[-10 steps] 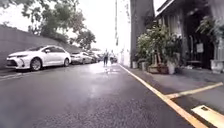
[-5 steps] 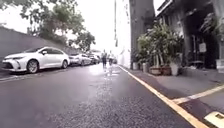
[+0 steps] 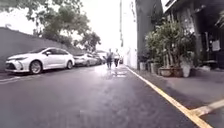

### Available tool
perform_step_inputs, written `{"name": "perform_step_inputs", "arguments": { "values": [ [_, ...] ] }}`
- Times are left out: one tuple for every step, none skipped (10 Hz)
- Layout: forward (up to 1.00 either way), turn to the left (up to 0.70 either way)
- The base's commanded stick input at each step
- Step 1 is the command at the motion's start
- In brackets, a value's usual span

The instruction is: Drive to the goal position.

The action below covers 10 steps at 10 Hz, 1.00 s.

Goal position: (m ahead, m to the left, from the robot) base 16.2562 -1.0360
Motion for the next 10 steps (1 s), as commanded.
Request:
{"name": "perform_step_inputs", "arguments": {
  "values": [
    [0.65,0.02],
    [0.65,0.02],
    [0.65,0.02],
    [0.65,0.02],
    [0.65,0.02],
    [0.65,0.02],
    [0.61,0.02],
    [0.51,0.03],
    [0.24,0.06],
    [0.03,0.01]
  ]
}}
